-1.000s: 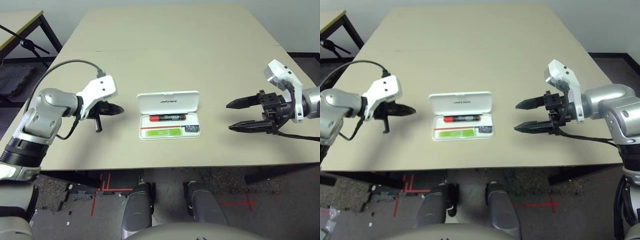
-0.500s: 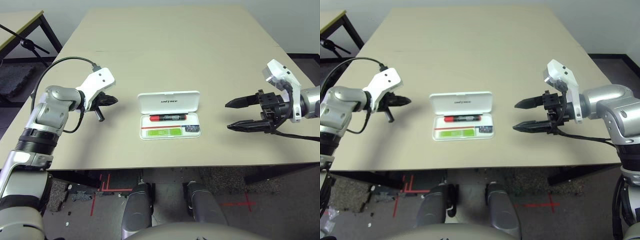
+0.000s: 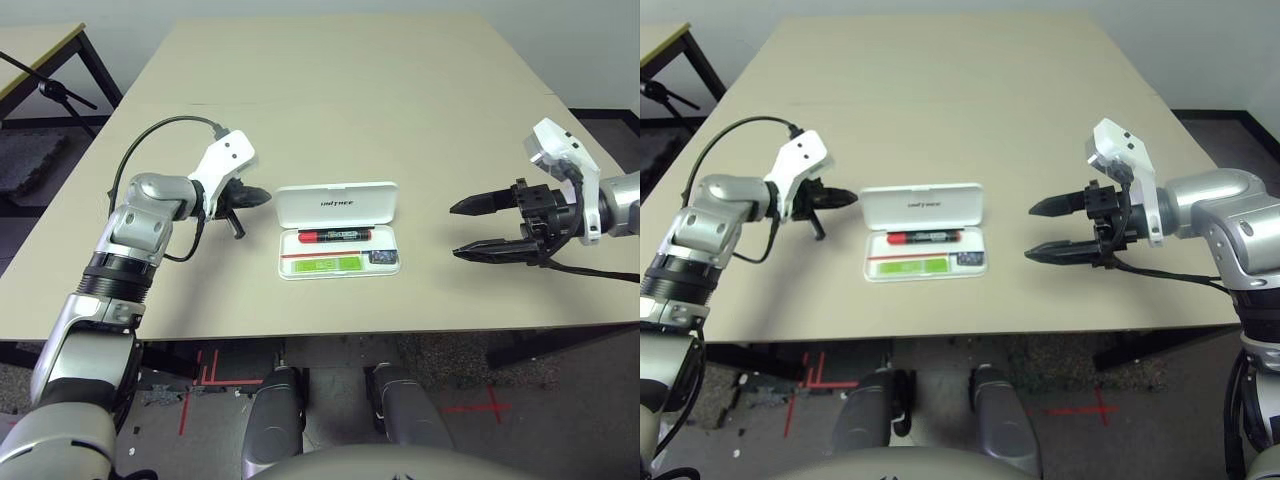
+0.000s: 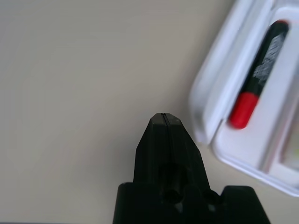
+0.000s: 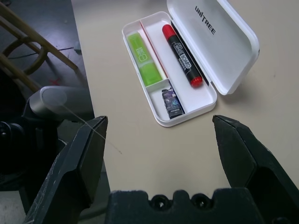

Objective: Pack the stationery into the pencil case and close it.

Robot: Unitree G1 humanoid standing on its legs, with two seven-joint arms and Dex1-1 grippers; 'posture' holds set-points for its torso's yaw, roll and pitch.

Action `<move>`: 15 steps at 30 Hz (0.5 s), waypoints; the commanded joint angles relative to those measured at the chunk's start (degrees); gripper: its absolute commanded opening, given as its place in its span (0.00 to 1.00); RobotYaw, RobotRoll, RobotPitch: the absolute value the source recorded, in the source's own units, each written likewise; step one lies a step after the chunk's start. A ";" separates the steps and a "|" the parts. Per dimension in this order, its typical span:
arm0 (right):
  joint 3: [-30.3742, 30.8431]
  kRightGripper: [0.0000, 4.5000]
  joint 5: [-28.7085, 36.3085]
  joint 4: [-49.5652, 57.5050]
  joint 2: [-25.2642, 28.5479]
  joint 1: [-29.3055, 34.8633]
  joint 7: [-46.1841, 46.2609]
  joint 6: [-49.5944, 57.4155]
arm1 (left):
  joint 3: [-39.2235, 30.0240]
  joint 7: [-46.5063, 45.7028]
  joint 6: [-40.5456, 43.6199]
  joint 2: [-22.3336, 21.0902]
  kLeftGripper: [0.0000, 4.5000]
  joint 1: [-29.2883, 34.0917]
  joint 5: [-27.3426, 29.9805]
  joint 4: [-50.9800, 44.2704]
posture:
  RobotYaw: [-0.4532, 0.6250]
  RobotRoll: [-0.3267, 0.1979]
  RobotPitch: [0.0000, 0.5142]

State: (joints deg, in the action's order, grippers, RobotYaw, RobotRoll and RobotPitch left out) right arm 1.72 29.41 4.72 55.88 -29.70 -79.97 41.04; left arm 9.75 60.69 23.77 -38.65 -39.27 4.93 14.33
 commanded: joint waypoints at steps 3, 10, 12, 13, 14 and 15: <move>0.55 1.00 -0.23 1.14 0.30 0.76 0.24 -0.61 | 0.07 5.69 0.95 -0.30 0.01 3.00 4.39 -5.63 | 0.33 0.62 0.18; 0.92 1.00 -0.73 0.83 0.17 0.98 0.28 -1.27 | 2.07 10.65 3.33 -1.11 0.01 7.30 7.82 -15.10 | 0.33 0.62 0.18; 1.17 1.00 -0.99 0.63 0.13 0.95 0.29 -1.52 | 2.68 10.40 3.48 -0.78 0.01 7.68 7.55 -15.93 | 0.33 0.62 0.18; 1.32 1.00 -1.14 0.55 0.11 0.94 0.30 -1.65 | 3.12 10.25 3.36 -0.63 0.01 7.73 7.29 -16.01 | 0.33 0.62 0.18; 1.46 1.00 -1.28 0.48 0.10 0.93 0.31 -1.77 | 3.54 10.10 3.18 -0.47 0.01 7.76 7.01 -16.03 | 0.33 0.62 0.18; 1.62 1.00 -1.42 0.41 0.06 0.92 0.33 -1.90 | 4.16 9.81 2.95 -0.18 0.01 7.71 6.55 -15.96 | 0.33 0.62 0.18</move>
State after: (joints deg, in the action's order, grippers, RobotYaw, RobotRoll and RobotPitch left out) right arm 2.35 28.75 4.73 55.88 -29.19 -79.83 39.77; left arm 12.33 70.51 26.72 -39.07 -32.21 12.01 -1.19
